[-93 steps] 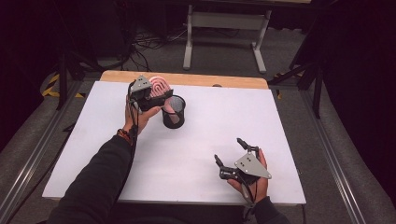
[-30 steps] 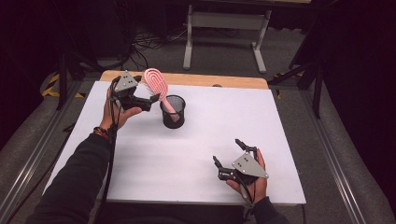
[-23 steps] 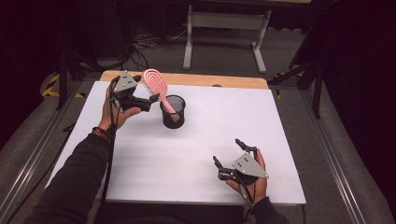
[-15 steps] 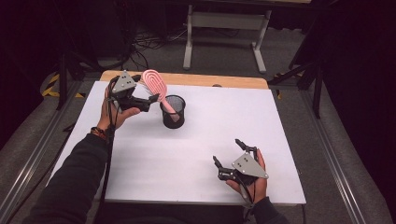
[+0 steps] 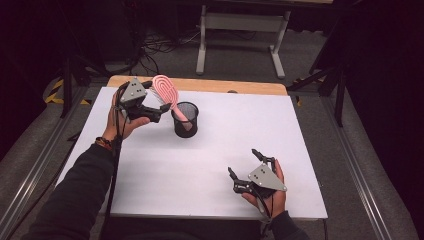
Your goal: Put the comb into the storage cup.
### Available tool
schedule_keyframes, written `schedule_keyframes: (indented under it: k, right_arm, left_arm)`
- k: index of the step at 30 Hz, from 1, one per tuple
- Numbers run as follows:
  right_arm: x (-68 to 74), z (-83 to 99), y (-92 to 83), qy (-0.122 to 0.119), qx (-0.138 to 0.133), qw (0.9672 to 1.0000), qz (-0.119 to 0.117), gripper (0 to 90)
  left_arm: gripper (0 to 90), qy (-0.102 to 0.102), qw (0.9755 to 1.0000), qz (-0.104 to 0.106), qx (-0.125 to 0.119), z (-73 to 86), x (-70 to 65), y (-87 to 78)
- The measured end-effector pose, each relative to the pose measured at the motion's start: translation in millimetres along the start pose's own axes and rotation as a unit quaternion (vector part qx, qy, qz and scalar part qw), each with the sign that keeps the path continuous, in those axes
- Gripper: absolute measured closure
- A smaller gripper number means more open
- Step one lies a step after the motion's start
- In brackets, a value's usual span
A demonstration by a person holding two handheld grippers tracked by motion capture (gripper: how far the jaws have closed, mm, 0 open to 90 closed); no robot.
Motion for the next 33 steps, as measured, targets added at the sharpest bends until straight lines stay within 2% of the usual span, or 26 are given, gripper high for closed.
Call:
schedule_keyframes:
  k: [18,33]
  right_arm:
    - [0.7,-0.2,0.4,-0.002,0.001,1.0,0.001,9.6]
    - [0.9,-0.3,0.4,-0.002,0.0,1.0,0.001,9.5]
  left_arm:
    - [5.9,0.009,0.9998,0.004,-0.018,-3.0,-11.7,-14.3]
    - [5.8,0.017,0.9992,0.021,-0.028,1.5,-26.6,-25.7]
Point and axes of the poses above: each handheld gripper's, and its own axes: y roughly forward along the jaws, z roughly out of its underside, x roughly to its left, the point moved 6 cm from there along y, roughly forward along the jaws, and after that the axes turned 4 degrees about -x, right-handed, at the moved point
